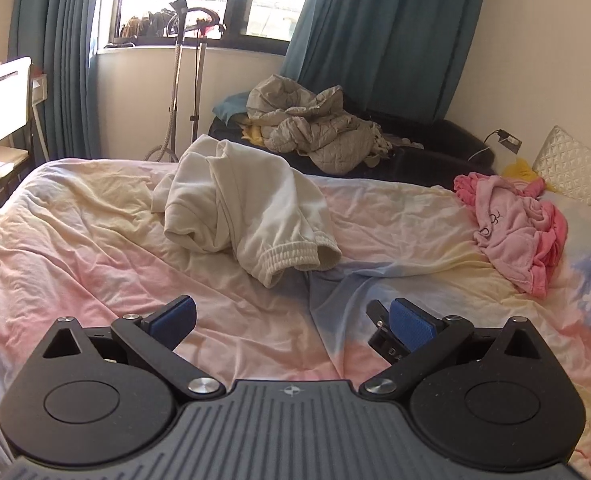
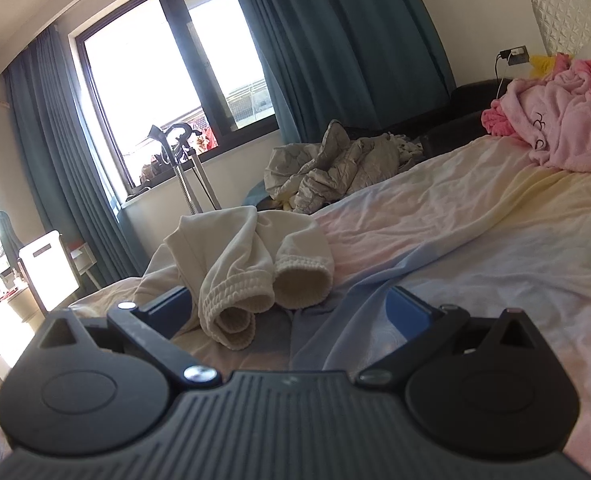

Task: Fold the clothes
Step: 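Grasp one ribbed cuff of the cream sweatpants with the left gripper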

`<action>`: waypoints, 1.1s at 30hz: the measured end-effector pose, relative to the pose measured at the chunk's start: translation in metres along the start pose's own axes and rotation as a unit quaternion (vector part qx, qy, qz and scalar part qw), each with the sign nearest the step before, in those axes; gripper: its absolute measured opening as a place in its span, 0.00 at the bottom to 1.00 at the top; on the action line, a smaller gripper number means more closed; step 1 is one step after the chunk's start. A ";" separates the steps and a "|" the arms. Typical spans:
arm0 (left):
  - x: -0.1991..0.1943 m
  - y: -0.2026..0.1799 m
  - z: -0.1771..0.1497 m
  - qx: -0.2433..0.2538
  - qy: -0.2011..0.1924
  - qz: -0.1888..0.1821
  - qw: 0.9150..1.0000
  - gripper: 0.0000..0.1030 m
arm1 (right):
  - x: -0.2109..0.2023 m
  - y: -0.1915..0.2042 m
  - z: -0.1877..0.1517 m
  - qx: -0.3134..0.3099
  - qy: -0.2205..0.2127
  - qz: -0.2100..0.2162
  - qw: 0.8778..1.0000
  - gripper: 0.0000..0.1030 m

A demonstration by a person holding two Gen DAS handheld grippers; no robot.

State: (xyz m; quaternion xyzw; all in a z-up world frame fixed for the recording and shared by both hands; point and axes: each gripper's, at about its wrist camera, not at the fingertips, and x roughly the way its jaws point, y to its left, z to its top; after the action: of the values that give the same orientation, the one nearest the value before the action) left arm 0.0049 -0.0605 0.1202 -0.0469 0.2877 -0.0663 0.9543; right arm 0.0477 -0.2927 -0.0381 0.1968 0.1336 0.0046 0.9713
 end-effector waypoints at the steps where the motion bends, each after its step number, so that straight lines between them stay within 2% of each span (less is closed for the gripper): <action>1: 0.010 0.004 -0.001 0.007 -0.020 0.010 1.000 1.00 | -0.001 -0.001 0.001 -0.001 -0.004 -0.005 1.000 1.00; 5: 0.077 0.009 -0.017 0.063 -0.043 0.021 0.997 1.00 | -0.006 -0.008 0.008 -0.002 -0.024 -0.047 0.999 1.00; 7: 0.111 0.004 -0.027 0.100 -0.040 0.007 0.994 1.00 | -0.007 -0.011 0.010 -0.001 -0.034 -0.052 0.998 1.00; 10: 0.164 -0.010 -0.046 0.159 -0.040 0.028 0.986 0.99 | -0.003 -0.015 0.011 0.008 -0.034 -0.047 0.998 1.00; 16: 0.254 -0.031 -0.060 0.217 -0.037 0.061 0.974 0.85 | 0.010 -0.017 0.008 0.007 -0.021 -0.034 0.999 1.00; 18: 0.271 -0.037 -0.061 0.231 -0.036 0.068 0.970 0.78 | 0.014 -0.020 0.007 0.014 -0.019 -0.034 0.999 1.00; 20: 0.282 -0.040 -0.059 0.226 -0.045 0.071 0.971 0.68 | 0.018 -0.025 0.007 0.025 -0.016 -0.032 0.999 1.00; 22: 0.287 -0.041 -0.056 0.205 -0.063 0.067 0.974 0.63 | 0.022 -0.028 0.005 0.032 -0.012 -0.033 0.999 1.00; 25: 0.293 -0.044 -0.053 0.188 -0.086 0.055 0.977 0.61 | 0.028 -0.032 0.003 0.043 -0.003 -0.033 0.999 1.00; 27: 0.299 -0.051 -0.053 0.200 -0.097 0.047 0.974 0.61 | 0.032 -0.034 0.002 0.049 0.000 -0.032 0.998 1.00; 30: 0.307 -0.061 -0.051 0.214 -0.105 0.056 0.970 0.60 | 0.035 -0.036 0.000 0.051 0.002 -0.034 0.998 1.00; 32: 0.306 -0.058 -0.045 0.189 -0.114 0.058 0.974 0.37 | 0.035 -0.038 -0.002 0.051 0.001 -0.034 0.998 1.00; 33: 0.305 -0.056 -0.042 0.174 -0.119 0.059 0.976 0.34 | 0.035 -0.039 -0.002 0.051 -0.001 -0.033 0.998 1.00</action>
State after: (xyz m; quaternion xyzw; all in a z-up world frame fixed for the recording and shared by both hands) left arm 0.2282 -0.1643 -0.0732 0.1299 0.1580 -0.0528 0.9774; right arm 0.0795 -0.3255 -0.0638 0.2414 0.1392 -0.0340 0.9598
